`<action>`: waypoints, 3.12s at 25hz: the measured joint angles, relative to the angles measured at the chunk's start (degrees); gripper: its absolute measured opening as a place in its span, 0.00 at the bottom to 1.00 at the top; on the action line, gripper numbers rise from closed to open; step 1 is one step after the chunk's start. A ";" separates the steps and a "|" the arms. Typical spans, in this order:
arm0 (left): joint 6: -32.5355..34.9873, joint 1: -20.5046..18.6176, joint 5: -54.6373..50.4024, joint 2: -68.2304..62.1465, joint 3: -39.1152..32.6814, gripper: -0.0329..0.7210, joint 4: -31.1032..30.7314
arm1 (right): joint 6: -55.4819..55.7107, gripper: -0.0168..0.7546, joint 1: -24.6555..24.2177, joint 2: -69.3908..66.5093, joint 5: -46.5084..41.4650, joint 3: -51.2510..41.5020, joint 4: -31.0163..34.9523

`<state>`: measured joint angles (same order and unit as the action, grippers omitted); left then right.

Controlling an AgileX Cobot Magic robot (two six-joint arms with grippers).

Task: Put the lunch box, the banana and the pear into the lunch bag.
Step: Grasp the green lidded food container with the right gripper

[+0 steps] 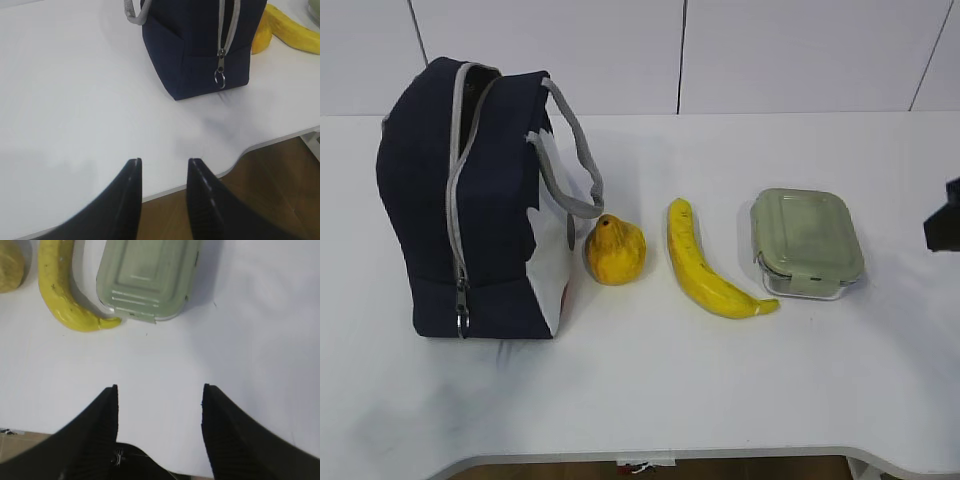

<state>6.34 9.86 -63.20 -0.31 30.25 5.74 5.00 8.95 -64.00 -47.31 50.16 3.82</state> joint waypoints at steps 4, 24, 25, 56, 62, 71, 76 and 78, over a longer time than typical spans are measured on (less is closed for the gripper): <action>0.00 0.00 0.00 0.00 0.00 0.35 0.00 | -0.92 0.53 -0.05 -6.23 -0.19 5.74 0.14; 0.00 0.00 0.00 0.00 0.00 0.35 0.00 | -41.01 0.47 -25.28 -26.67 -17.58 14.17 43.26; 0.00 0.00 0.00 0.00 0.00 0.35 0.00 | -43.51 0.46 -25.65 -27.79 -18.55 14.17 45.35; 0.00 0.00 0.00 0.00 0.00 0.35 0.00 | -51.12 0.46 -32.12 -40.88 -21.04 20.47 51.00; 0.00 0.00 0.00 0.00 0.00 0.35 0.00 | -50.60 0.80 -32.12 -40.92 -21.04 20.56 54.41; 0.00 0.00 0.00 0.00 0.00 0.35 0.00 | -50.83 0.81 -32.12 -48.65 -20.92 21.81 56.85; 0.00 0.00 0.00 0.00 0.00 0.35 0.00 | -52.80 0.79 -32.12 -51.73 -20.73 22.08 56.94; 0.00 0.00 0.00 0.00 0.00 0.35 0.00 | -53.56 0.79 -32.12 -52.27 -20.66 22.08 57.07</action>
<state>6.34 9.86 -63.20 -0.31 30.25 5.74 -48.56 -23.17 -116.27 -67.97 72.24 60.89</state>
